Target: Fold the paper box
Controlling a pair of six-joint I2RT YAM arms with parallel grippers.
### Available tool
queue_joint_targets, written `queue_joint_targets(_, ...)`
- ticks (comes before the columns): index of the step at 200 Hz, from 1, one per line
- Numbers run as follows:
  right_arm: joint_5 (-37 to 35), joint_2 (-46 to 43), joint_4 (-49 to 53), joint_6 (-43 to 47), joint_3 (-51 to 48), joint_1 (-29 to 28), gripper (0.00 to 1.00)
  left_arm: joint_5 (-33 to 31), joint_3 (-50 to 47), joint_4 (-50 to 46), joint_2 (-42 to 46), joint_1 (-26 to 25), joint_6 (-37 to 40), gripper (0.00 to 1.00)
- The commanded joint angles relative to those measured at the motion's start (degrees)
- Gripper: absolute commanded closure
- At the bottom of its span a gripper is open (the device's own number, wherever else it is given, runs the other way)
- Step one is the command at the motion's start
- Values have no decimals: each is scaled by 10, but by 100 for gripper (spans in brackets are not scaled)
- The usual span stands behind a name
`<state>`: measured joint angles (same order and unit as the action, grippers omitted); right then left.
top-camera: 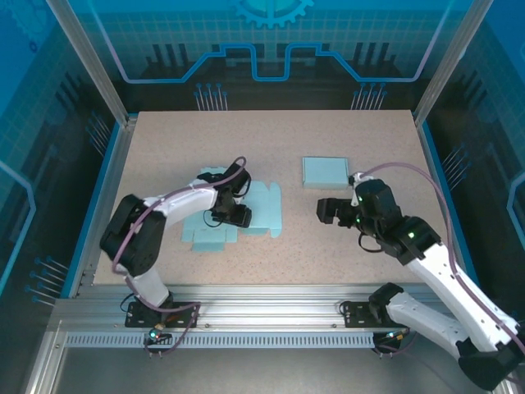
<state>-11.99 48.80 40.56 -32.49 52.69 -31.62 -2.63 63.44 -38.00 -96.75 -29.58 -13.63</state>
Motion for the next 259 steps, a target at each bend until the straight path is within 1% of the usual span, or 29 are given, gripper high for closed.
queue_joint_targets(1,58,38,-28,20,23,-6,0,-37,-7,35,91,5,-40,39)
queue_joint_targets(11,71,58,-38,25,27,-10,0,-67,-17,33,132,4,-91,39)
queue_joint_targets(22,78,77,-47,30,33,-15,0,-94,-39,25,182,4,-165,38)
queue_joint_targets(39,67,105,-52,33,39,-25,0,-125,-100,23,262,5,-301,31)
queue_joint_targets(68,51,153,-64,50,52,-38,0,-113,-253,70,392,9,-517,31)
queue_joint_targets(76,56,169,-70,60,58,-41,0,-107,-292,90,423,11,-559,32)
queue_joint_targets(90,59,209,-80,77,76,-49,0,-105,-341,113,465,15,-608,33)
queue_joint_targets(104,55,259,-84,92,102,-60,0,-108,-367,110,492,24,-627,34)
queue_joint_targets(117,56,309,-91,106,131,-72,9,-107,-375,104,497,36,-630,34)
queue_joint_targets(123,57,342,-94,112,149,-80,14,-106,-377,103,496,40,-630,33)
queue_joint_targets(138,51,410,-95,124,193,-102,24,-101,-381,96,486,48,-637,30)
queue_joint_targets(157,38,496,-79,137,263,-125,26,-99,-387,89,473,52,-660,28)
queue_joint_targets(173,40,566,-65,146,321,-136,30,-91,-400,110,467,54,-672,27)
queue_joint_targets(188,41,619,-57,146,362,-141,35,-76,-413,135,462,54,-681,27)
queue_joint_targets(219,63,688,-58,139,400,-143,42,-61,-423,132,454,54,-690,27)
queue_joint_targets(246,65,726,-58,128,400,-143,49,-58,-426,143,449,54,-686,27)
queue_joint_targets(259,69,738,-59,124,395,-143,50,-61,-426,156,441,54,-678,29)
